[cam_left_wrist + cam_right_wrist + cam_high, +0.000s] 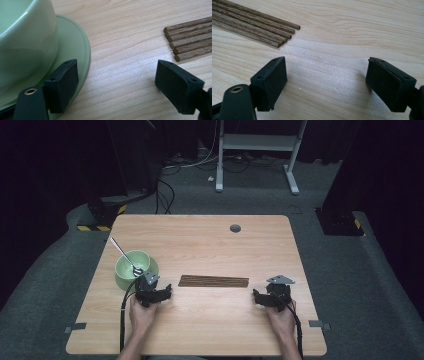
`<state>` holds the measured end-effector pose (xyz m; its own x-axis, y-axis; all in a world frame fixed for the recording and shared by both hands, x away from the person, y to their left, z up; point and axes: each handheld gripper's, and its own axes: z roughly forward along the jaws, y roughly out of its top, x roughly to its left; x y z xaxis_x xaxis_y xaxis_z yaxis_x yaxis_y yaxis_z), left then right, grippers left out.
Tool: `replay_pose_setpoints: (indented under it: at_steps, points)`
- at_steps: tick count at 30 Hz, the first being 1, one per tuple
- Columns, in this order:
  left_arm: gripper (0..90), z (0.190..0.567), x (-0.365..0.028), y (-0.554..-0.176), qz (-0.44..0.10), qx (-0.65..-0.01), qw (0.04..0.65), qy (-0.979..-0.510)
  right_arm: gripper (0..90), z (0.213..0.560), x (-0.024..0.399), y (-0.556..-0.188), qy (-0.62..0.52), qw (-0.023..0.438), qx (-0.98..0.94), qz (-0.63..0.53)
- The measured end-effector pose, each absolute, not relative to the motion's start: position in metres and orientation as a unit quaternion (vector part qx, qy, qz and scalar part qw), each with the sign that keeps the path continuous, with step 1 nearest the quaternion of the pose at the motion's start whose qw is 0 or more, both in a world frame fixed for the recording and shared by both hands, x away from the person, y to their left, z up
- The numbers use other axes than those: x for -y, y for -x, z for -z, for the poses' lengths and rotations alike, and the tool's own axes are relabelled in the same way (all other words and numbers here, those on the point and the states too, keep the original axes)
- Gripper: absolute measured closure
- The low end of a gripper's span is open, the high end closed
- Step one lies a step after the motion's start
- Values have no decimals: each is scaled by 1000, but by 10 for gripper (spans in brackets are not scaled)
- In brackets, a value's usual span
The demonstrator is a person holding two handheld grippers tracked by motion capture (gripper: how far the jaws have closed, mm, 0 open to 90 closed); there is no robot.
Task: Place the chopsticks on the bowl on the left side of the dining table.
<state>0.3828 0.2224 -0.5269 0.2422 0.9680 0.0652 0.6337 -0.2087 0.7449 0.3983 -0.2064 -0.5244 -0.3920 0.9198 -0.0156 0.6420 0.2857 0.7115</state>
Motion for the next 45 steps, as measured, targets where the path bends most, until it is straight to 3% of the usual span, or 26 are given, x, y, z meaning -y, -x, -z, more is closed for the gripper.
replay_pose_setpoints:
  at_steps: [22, 45]
  points:
    - [215, 526, -223, -376, -275, -545, 304, -732, 169, 524, 206, -398, -506, 219, -772, -318]
    - [251, 515, -230, -365, -242, -524, 351, -737, 170, 524, 206, -398, -506, 219, -771, -318]
